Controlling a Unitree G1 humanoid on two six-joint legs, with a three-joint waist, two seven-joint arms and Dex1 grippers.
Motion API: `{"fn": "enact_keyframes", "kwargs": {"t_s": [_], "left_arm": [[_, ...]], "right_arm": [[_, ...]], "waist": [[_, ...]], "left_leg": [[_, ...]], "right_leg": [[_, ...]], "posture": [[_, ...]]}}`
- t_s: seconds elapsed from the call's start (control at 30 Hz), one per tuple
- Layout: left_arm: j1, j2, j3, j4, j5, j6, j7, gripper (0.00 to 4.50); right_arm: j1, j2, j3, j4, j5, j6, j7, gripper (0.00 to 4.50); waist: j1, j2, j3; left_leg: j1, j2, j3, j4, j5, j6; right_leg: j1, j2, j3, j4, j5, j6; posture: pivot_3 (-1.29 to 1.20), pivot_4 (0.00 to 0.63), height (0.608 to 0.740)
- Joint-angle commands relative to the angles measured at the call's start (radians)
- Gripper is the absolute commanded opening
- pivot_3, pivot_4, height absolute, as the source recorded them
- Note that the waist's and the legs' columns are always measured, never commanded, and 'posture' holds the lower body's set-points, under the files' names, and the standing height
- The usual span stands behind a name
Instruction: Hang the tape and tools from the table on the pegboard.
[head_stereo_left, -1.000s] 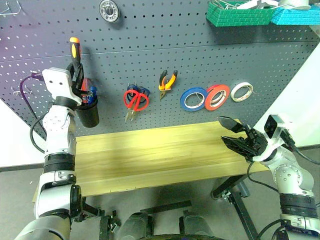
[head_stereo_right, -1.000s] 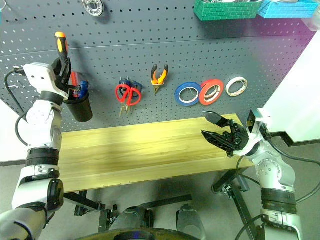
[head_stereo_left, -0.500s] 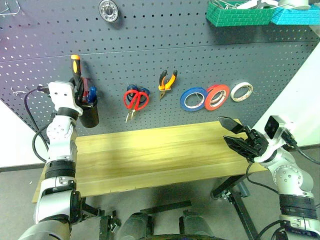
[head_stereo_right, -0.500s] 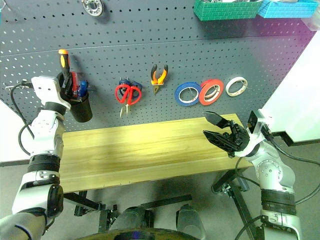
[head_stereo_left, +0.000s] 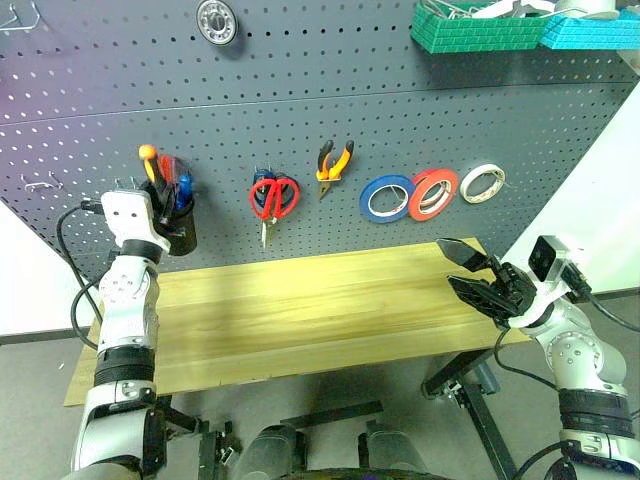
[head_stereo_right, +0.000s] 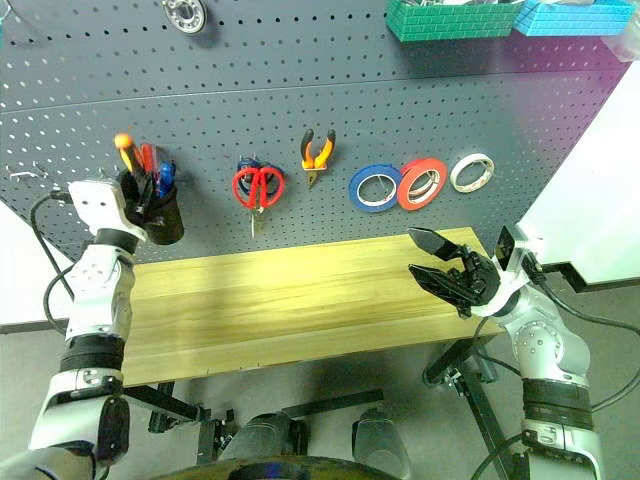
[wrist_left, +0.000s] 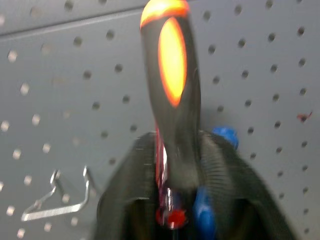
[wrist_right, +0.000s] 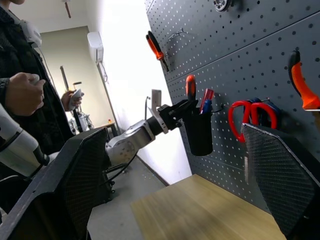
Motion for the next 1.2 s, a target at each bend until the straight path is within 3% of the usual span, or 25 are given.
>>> {"fn": "enact_keyframes", "kwargs": {"t_s": [0.03,0.2,0.73,1.07,1.2], "left_arm": [[0.001,0.002,0.02,-0.042,-0.011,0.01,0.007,2.85],[0.0,-0.006,0.01,-0.069,-0.01,0.012,0.009,4.47],[-0.024,-0.009,-0.002,-0.361,-0.003,0.12,0.045,4.47],[0.004,-0.048,-0.174,-0.436,-0.24,0.388,-0.31,4.47],[0.058,-0.016,-0.264,-0.445,-0.223,0.458,-0.435,4.47]], "right_arm": [[-0.019,-0.006,-0.016,0.001,-0.005,-0.015,0.014,4.5],[-0.028,-0.006,-0.015,0.02,-0.015,-0.021,0.026,4.5],[-0.047,-0.006,-0.017,0.063,-0.032,-0.037,0.054,4.5],[-0.065,0.0,-0.013,0.095,-0.05,-0.056,0.066,4.5],[-0.064,0.009,-0.009,0.106,-0.062,-0.072,0.069,4.5]], "waist": [[0.001,0.0,0.0],[0.003,0.0,0.0],[0.002,0.0,0.0],[0.0,0.001,-0.002],[-0.003,0.003,-0.003]], "left_leg": [[0.0,0.0,0.0,0.0,0.0,0.0],[0.0,0.0,0.0,0.0,0.0,0.0],[0.0,0.0,0.0,0.0,0.0,0.0],[0.0,0.0,0.0,0.0,0.0,0.0],[0.0,0.0,0.0,0.0,0.0,0.0]], "right_leg": [[0.0,0.0,0.0,0.0,0.0,0.0],[0.0,0.0,0.0,0.0,0.0,0.0],[0.0,0.0,0.0,0.0,0.0,0.0],[0.001,0.0,0.0,-0.001,0.0,0.0],[0.002,0.001,0.0,-0.001,0.0,0.0]], "posture": [[-0.11,0.029,0.723],[-0.1,0.024,0.723],[-0.1,0.025,0.723],[-0.1,0.0,0.723],[-0.11,0.0,0.723]]}}
